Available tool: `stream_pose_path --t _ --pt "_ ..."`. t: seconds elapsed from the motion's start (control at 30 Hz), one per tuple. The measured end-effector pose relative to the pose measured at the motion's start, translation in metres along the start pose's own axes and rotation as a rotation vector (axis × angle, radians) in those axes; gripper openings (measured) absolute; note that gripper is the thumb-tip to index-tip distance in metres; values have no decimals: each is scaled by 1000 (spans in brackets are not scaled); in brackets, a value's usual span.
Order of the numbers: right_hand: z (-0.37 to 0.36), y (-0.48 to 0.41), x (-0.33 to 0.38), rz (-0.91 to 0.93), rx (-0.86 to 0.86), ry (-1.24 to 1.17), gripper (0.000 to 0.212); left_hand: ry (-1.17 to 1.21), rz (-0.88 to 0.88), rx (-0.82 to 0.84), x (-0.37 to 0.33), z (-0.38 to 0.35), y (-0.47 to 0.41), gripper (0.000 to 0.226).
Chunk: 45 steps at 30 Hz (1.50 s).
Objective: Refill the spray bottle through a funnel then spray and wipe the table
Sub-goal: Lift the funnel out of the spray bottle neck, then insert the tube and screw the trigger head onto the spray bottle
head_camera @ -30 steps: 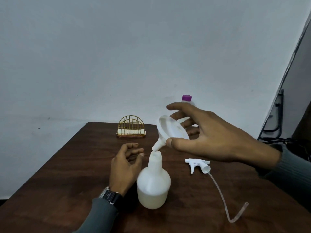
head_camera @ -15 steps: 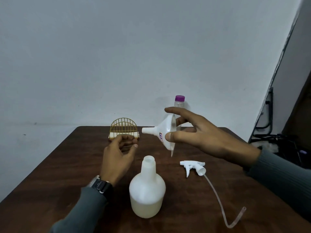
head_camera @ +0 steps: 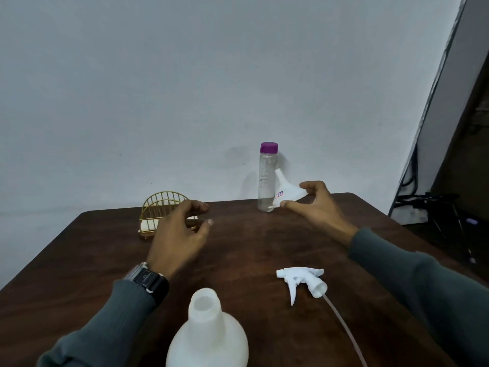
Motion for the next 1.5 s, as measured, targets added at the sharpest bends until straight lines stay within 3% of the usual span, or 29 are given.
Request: stream_pose_path --t 0.2,0.5,0.63,0.83,0.93,1.2,1.33,1.5 --pt "-11 -63 -66 -121 -99 124 83 -50 30 83 22 -32 -11 44" --pt "-42 -103 -103 -271 10 422 80 -102 49 224 53 -50 -15 37" --pt "-42 -103 -100 -293 35 453 81 -109 40 209 56 -46 -18 33" --pt "-28 -88 -88 -274 23 354 101 -101 33 212 49 -34 -12 31" --pt "-21 -67 -77 -222 65 381 91 -86 41 201 43 -22 -2 29" --pt "-1 28 -39 -200 328 474 40 -6 81 173 15 16 51 28" --pt "6 68 -35 -275 461 464 44 30 81 150 2 33 85 27" --pt "8 89 -32 -312 464 388 58 180 182 56 4 50 122 25"
Point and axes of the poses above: each hand's wrist, its own y-axis away from the middle knuckle, its own z-axis out of the back of the hand, x = y × z, the point moved 6 cm from there along -y, towards the middle knuckle, and after that the axes turned 1 degree about z, right-handed, at the moved point
